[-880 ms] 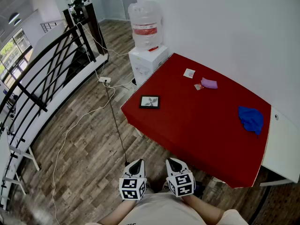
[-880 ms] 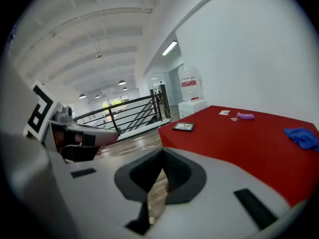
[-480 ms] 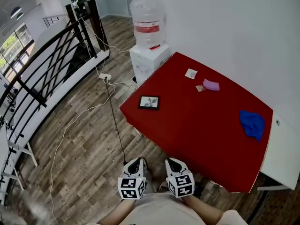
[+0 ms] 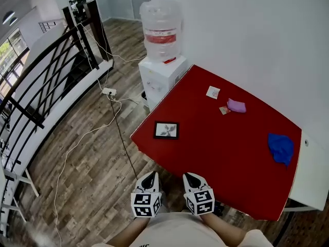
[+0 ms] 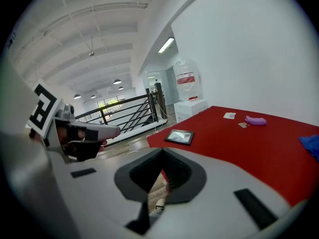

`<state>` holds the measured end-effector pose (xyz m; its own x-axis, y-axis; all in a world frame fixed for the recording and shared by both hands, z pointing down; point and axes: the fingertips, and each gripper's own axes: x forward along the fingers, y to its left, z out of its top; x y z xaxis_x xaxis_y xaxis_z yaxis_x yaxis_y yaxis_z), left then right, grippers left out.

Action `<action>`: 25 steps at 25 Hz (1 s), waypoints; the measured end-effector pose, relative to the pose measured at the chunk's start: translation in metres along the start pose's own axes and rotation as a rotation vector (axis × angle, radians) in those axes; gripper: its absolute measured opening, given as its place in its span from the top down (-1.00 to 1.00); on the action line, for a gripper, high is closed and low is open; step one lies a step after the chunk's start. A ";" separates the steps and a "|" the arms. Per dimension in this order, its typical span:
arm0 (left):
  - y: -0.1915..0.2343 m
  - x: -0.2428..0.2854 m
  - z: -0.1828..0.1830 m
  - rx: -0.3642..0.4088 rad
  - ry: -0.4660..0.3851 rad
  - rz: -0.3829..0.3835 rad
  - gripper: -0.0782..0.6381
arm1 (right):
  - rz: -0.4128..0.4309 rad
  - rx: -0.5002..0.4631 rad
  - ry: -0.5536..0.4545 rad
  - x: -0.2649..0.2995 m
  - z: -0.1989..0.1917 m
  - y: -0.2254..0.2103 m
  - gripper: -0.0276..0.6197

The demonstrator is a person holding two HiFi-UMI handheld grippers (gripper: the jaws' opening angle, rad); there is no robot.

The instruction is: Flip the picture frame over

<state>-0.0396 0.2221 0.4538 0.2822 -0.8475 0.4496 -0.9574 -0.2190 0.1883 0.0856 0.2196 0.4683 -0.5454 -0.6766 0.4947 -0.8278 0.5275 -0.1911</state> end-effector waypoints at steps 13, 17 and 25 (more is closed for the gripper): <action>0.094 0.087 0.082 0.074 0.033 -0.134 0.77 | -0.128 0.068 -0.047 0.120 0.098 -0.007 0.90; 0.103 0.104 0.095 0.069 0.035 -0.152 0.77 | -0.144 0.054 -0.041 0.135 0.108 -0.011 0.90; 0.103 0.136 0.103 0.063 0.061 -0.152 0.77 | -0.156 0.075 -0.021 0.152 0.118 -0.039 0.90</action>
<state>-0.1066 0.0345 0.4439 0.4256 -0.7719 0.4722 -0.9047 -0.3739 0.2042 0.0195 0.0356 0.4509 -0.4115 -0.7581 0.5059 -0.9097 0.3759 -0.1765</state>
